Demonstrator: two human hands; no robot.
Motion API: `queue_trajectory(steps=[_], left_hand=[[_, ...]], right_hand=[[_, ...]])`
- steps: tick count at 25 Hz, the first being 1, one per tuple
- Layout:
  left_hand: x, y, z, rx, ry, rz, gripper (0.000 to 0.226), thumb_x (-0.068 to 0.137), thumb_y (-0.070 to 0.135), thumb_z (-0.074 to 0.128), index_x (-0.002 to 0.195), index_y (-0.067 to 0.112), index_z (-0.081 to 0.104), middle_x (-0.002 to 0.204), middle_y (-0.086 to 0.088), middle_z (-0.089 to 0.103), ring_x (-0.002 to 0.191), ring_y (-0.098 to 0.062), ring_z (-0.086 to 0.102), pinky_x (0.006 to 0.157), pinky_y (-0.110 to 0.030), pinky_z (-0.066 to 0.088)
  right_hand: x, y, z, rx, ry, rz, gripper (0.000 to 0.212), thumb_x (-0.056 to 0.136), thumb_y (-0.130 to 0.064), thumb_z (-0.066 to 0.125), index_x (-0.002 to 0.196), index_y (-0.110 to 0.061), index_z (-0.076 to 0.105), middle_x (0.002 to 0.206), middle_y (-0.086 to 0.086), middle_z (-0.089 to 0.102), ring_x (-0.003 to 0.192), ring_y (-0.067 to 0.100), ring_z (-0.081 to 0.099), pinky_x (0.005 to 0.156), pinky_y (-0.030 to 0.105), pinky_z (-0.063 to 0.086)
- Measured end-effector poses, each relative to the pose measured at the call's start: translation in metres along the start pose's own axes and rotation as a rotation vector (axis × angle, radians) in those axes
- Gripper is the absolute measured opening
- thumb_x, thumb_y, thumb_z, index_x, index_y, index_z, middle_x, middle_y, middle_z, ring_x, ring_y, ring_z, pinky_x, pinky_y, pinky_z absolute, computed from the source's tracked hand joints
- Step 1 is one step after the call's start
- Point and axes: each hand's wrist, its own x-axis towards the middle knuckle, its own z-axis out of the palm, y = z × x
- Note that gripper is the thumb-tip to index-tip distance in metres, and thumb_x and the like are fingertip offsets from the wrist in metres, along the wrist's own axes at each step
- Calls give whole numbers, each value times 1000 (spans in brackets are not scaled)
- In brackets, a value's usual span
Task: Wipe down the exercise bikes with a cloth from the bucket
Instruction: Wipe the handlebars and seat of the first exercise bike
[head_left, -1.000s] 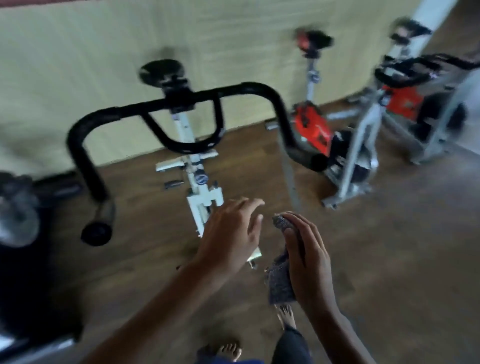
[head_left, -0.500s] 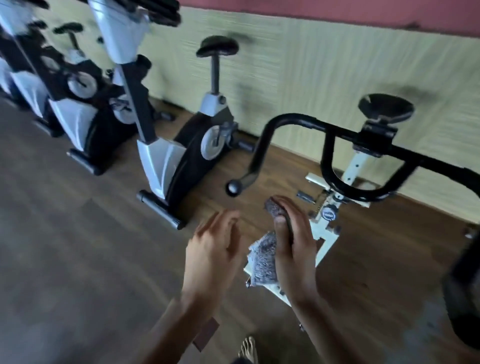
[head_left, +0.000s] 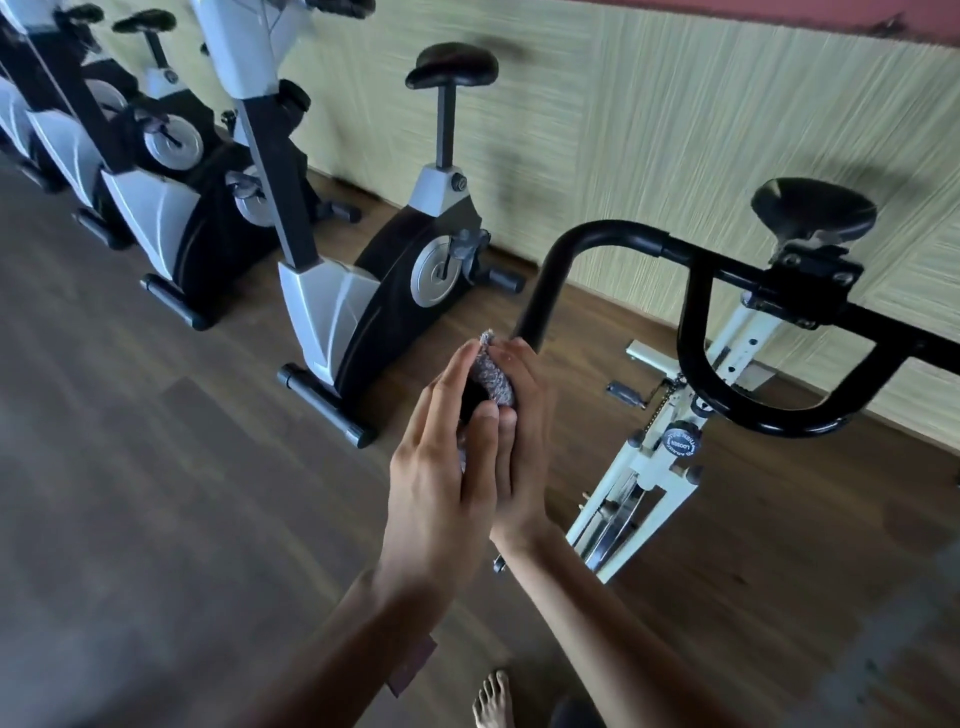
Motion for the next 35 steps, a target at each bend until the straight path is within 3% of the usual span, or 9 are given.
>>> queue_trajectory(steps=[5,9,13,17,21,24,27,30,35], left_hand=[[0,-8,7,34,22,-11,44,102,27,39,142,12,50,137,12,54,127,8,47,101,-7,35],[1,-7,14,47,78,-7,39,101,20,41,134,5,56,128,-1,62,119,-7,56,99,-17,42],[3,-9,15,28,102,2,35,100,16,42,128,4,60,121,-2,64,101,-2,59,89,-12,40],[4,-14,15,11,96,52,34,100,14,41,125,3,60,123,-3,64,119,-12,59,96,-18,42],[14,-15,10,-183,75,-20,38,102,21,36,116,3,67,114,-5,70,111,-22,65,91,-22,46],[53,-22,6,-459,-89,-333,32,100,22,48,111,2,70,113,-4,72,112,-17,66,99,-25,50],[104,-23,20,-427,-469,-529,30,95,14,63,125,10,65,124,4,67,113,-4,62,96,-13,47],[134,-30,41,-209,-699,-411,39,90,9,67,116,37,58,106,27,70,105,13,61,92,-9,47],[154,-35,65,69,-625,-282,68,70,28,63,136,16,50,124,-4,67,119,-17,61,106,-45,46]], right_hand=[[10,43,-5,25,-60,-10,46,109,-34,18,137,-12,46,141,4,51,139,28,42,110,62,34],[18,75,-14,1,-152,4,52,109,-38,16,138,-7,45,147,9,46,149,21,27,120,49,25],[31,106,-18,-22,-200,-80,53,109,-37,16,139,-3,44,151,16,39,153,24,17,123,41,19],[42,119,-24,-26,-231,-52,50,109,-36,17,139,-6,44,156,15,33,154,25,12,124,40,17],[53,125,-25,-19,-232,12,44,104,-17,26,140,-3,47,158,12,32,155,25,11,125,37,15],[54,125,-24,-16,-212,16,44,103,-13,26,140,-4,47,159,11,32,155,26,12,125,38,16],[63,130,-25,-36,-212,19,43,104,-13,26,143,-7,45,159,12,31,155,25,11,125,38,16],[72,137,-26,-25,-200,103,43,106,-17,28,144,-8,46,162,5,28,156,21,8,125,34,14],[94,151,-19,-83,-132,215,44,107,-22,24,145,-13,45,163,-2,28,155,19,12,126,41,9]])
